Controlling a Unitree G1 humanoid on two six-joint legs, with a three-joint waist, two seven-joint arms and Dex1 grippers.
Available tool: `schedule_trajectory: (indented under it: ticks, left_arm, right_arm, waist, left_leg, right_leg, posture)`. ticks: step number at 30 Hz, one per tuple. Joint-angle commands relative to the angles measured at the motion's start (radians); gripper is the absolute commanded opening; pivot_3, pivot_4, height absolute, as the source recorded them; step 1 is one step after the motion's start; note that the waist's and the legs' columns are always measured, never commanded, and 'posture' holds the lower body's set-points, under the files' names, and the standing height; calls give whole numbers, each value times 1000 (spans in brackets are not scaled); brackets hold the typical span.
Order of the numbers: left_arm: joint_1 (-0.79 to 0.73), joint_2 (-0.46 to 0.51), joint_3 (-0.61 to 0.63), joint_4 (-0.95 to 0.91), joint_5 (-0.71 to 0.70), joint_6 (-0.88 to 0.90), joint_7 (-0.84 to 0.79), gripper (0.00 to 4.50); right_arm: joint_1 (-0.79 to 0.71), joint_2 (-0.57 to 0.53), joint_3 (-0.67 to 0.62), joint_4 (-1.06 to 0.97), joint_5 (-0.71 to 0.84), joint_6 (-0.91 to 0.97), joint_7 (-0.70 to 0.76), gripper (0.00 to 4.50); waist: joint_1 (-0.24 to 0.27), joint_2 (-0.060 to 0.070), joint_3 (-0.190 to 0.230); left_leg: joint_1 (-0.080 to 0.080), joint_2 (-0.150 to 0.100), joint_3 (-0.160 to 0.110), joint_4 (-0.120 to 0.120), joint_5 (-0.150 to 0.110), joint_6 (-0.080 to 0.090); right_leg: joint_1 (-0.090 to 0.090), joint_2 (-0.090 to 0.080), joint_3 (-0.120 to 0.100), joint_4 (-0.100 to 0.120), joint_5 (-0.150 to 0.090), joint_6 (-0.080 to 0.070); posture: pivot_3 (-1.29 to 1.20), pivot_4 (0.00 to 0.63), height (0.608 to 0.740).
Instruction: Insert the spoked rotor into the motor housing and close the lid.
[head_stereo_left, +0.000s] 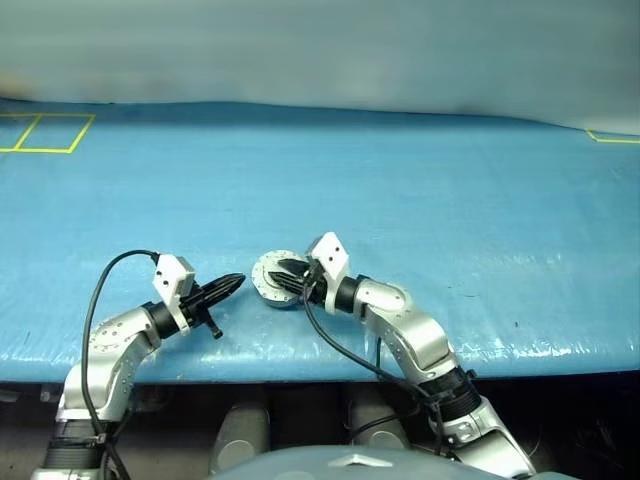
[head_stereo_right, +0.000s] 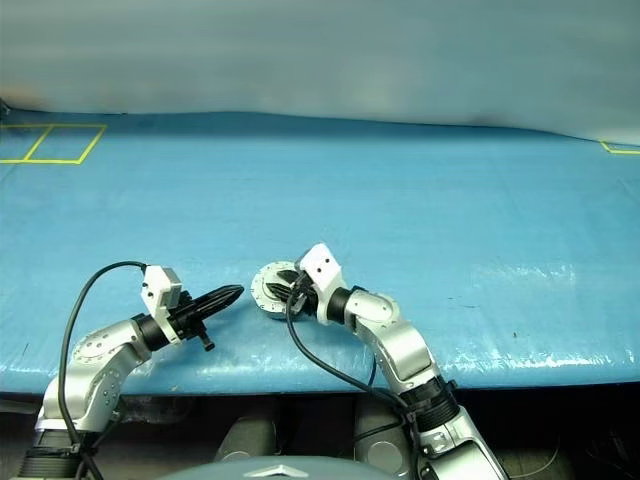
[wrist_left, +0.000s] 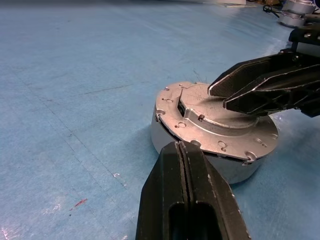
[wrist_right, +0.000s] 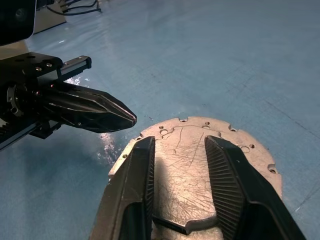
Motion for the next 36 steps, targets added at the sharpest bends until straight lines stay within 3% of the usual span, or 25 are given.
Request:
schedule_trajectory:
  ticks: [1, 6, 18, 24, 36]
  left_arm:
    - [-8, -8, -3, -29, -4, -9, 4, 0]
    - [-3, -8, -2, -30, -4, -10, 5, 0]
    - [-1, -8, -2, -28, 4, -15, 7, 0]
    - [-8, -9, -5, -22, 10, -17, 8, 0]
    - [-10, -11, -7, -13, 8, -15, 1, 0]
  right_arm:
    - [-21, 18, -13, -20, 12, -6, -13, 2839]
    - [-23, 25, -6, -17, 15, 8, -16, 4479]
    - [-19, -1, 43, 36, -79, -16, -54, 4479]
    - [-10, -15, 45, 31, -98, -37, -48, 3162]
    - [-37, -51, 46, -36, -86, -12, 1, 3102]
  waist:
    - [-1, 0, 0]
    - [-1, 0, 0]
    - [-1, 0, 0]
    - [-1, 0, 0]
    - [1, 0, 0]
  left_leg:
    - [0, 0, 0, 0, 0, 0]
    - [0, 0, 0, 0, 0, 0]
    - [0, 0, 0, 0, 0, 0]
    - [0, 0, 0, 0, 0, 0]
    - [-1, 0, 0, 0, 0, 0]
  right_leg:
    - [0, 0, 0, 0, 0, 0]
    - [0, 0, 0, 0, 0, 0]
    - [0, 0, 0, 0, 0, 0]
    - [0, 0, 0, 0, 0, 0]
    - [0, 0, 0, 0, 0, 0]
  posture:
    - [0, 150, 740]
    - [0, 150, 740]
    - [0, 150, 740]
    - [0, 150, 740]
    - [0, 150, 740]
